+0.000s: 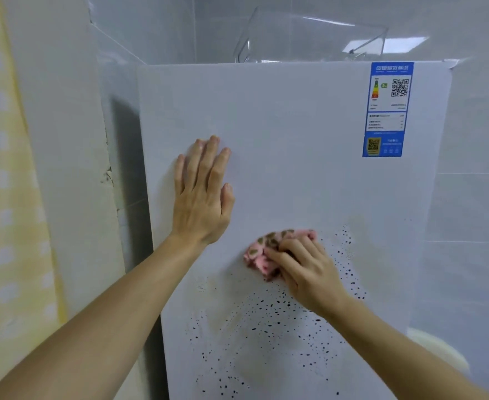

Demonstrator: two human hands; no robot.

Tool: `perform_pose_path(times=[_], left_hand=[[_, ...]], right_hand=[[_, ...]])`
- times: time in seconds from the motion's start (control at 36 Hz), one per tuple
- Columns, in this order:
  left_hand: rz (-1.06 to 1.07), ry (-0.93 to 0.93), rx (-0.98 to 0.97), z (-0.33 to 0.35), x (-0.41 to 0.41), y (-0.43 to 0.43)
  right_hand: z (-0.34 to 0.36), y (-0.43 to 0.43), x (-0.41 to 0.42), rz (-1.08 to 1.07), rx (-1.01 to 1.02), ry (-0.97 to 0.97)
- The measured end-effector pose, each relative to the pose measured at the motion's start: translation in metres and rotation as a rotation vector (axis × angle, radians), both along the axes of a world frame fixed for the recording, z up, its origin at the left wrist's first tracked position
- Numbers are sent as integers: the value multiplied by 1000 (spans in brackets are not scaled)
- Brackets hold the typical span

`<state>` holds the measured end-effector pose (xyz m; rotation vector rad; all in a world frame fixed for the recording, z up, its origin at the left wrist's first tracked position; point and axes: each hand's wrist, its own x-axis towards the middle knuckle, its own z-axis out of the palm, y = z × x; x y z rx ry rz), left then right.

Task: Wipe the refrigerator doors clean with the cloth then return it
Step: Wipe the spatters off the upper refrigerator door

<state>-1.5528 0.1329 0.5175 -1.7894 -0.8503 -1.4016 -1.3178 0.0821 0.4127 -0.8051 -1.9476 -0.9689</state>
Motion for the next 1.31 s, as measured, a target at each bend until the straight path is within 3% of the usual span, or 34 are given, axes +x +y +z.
perform_pose_path(times=[0.11,0.17,0.33,0.47,0.56,0.75,0.94,1.06,1.17,1.31], left_hand=[[2,20,5,5,7,-5],[-3,21,-1,7,11,-7],[-1,18,-5,10,20,-9],[14,-2,-8,5,28,-7],[34,-19,8,3,34,-5],[60,-36,55,1,37,1],[64,-3,32,5,41,-3],[41,92,59,5,52,-6],[36,59,60,13,64,-9],[43,39,52,15,70,-10]], right_hand=[[13,-3,17,3,-56,-192],[33,-5,21,15,-41,-166],[121,-9,35,-58,182,296],[161,-1,27,-103,206,616],[134,2,25,-115,231,518],[-4,4,51,-61,185,122],[24,-4,81,-85,103,-108],[74,-9,81,-138,135,193],[135,-11,68,-90,164,526],[161,-4,51,-72,212,627]])
